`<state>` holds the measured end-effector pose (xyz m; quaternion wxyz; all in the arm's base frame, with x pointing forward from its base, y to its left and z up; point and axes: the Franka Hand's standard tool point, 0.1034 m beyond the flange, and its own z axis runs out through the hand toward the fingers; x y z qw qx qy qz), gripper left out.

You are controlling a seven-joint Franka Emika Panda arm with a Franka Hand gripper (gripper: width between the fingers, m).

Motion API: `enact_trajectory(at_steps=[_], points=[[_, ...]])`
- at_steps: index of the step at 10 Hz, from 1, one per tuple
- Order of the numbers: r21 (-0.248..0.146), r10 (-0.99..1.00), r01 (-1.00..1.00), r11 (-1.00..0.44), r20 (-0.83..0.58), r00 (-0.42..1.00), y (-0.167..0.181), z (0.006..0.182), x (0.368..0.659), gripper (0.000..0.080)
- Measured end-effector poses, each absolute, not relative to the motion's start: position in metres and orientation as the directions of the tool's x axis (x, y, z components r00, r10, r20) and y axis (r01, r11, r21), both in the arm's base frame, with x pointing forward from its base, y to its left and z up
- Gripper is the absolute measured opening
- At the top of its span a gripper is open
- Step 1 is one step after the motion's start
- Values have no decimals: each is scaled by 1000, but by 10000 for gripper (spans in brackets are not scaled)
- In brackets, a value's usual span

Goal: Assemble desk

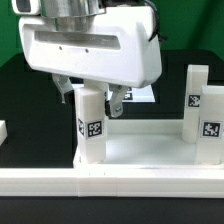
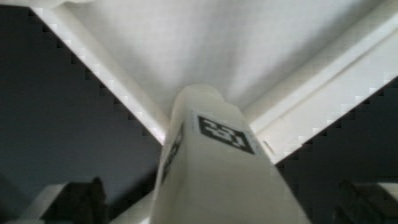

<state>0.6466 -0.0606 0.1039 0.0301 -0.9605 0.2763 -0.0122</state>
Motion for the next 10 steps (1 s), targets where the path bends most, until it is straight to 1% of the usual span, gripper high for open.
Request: enact_trajectory(at_steps=[2, 3, 5, 7, 8, 9, 10], points=[[-61, -386, -385, -921, 19, 922, -58, 104, 647, 649], [-48, -270, -268, -962, 26, 963, -58, 103, 647, 649], [-26, -108, -107, -994, 34, 994, -57, 104, 647, 649], [-23, -36, -35, -999, 37, 999, -57, 105, 647, 649], [-20, 41, 42, -999, 38, 998, -58, 105, 647, 649], [-19, 68, 69, -997, 39, 997, -58, 104, 647, 516], [-19, 68, 69, -997, 39, 997, -58, 104, 647, 516]])
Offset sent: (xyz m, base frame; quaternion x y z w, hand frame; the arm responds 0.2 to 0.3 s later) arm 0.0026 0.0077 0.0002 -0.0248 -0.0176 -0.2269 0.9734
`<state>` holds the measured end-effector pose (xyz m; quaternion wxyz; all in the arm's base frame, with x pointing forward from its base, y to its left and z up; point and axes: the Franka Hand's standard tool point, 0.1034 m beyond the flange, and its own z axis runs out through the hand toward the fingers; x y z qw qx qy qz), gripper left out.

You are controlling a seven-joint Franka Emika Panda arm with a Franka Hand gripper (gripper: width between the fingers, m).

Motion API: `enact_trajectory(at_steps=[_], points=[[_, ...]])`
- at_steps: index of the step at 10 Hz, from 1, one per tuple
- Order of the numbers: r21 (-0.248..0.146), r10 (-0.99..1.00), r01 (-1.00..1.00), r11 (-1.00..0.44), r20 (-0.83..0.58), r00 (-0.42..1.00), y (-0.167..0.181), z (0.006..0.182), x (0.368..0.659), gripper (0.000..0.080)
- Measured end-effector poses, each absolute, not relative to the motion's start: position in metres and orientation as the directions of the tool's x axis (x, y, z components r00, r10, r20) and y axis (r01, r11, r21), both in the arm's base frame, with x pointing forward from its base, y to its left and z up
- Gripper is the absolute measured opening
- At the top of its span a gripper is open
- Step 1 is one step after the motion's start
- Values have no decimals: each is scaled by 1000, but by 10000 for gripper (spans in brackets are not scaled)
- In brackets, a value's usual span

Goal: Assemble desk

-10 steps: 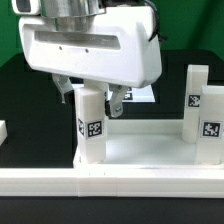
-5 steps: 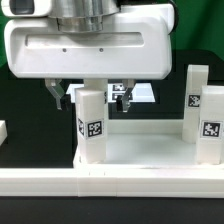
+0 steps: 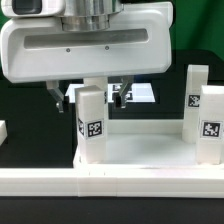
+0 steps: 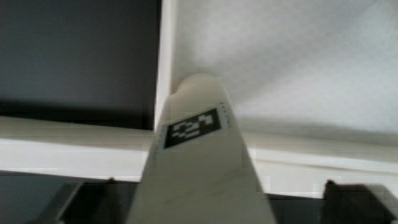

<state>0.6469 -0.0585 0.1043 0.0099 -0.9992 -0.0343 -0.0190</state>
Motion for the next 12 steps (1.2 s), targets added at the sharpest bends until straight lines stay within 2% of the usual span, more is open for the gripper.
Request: enact_trajectory(at_steps=[1, 2, 5, 7, 12], points=[[-19, 67, 68, -998, 38, 997, -59, 104, 647, 378], [-18, 66, 67, -998, 38, 997, -60, 104, 647, 287], [-19, 42, 43, -999, 37, 998, -60, 104, 647, 288], [-42, -172, -171, -984, 21, 985, -65, 104, 644, 288], [-33, -455, -454, -890, 9, 891, -67, 104, 643, 310]])
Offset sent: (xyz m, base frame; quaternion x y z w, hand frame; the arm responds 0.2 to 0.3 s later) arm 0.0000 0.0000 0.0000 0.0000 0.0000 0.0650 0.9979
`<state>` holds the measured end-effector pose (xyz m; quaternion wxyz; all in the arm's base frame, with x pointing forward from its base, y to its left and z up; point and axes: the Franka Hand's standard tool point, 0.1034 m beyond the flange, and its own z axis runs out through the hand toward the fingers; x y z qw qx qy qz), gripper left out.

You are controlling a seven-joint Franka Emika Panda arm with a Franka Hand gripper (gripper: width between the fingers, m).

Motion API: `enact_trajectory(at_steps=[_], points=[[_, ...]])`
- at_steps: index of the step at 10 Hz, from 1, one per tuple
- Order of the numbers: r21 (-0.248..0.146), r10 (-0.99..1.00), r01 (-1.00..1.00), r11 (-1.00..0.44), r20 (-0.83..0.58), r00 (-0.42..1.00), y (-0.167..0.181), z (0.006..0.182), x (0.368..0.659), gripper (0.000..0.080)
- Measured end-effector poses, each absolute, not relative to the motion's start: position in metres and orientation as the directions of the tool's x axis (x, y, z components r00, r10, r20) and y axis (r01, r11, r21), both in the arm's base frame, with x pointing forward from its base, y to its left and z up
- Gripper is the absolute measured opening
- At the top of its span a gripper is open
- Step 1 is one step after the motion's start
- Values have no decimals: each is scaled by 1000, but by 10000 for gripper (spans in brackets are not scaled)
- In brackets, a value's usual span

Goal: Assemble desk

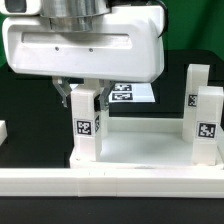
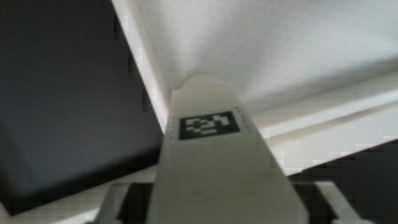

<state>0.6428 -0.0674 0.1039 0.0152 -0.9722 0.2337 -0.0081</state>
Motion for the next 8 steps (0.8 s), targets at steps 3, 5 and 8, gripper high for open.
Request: enact_trajectory(at_steps=[3, 5, 8], points=[[-31, -468, -468, -883, 10, 884, -68, 104, 643, 395], [-31, -468, -468, -883, 10, 884, -68, 104, 643, 627], [-31, -468, -468, -883, 10, 884, -68, 104, 643, 648]])
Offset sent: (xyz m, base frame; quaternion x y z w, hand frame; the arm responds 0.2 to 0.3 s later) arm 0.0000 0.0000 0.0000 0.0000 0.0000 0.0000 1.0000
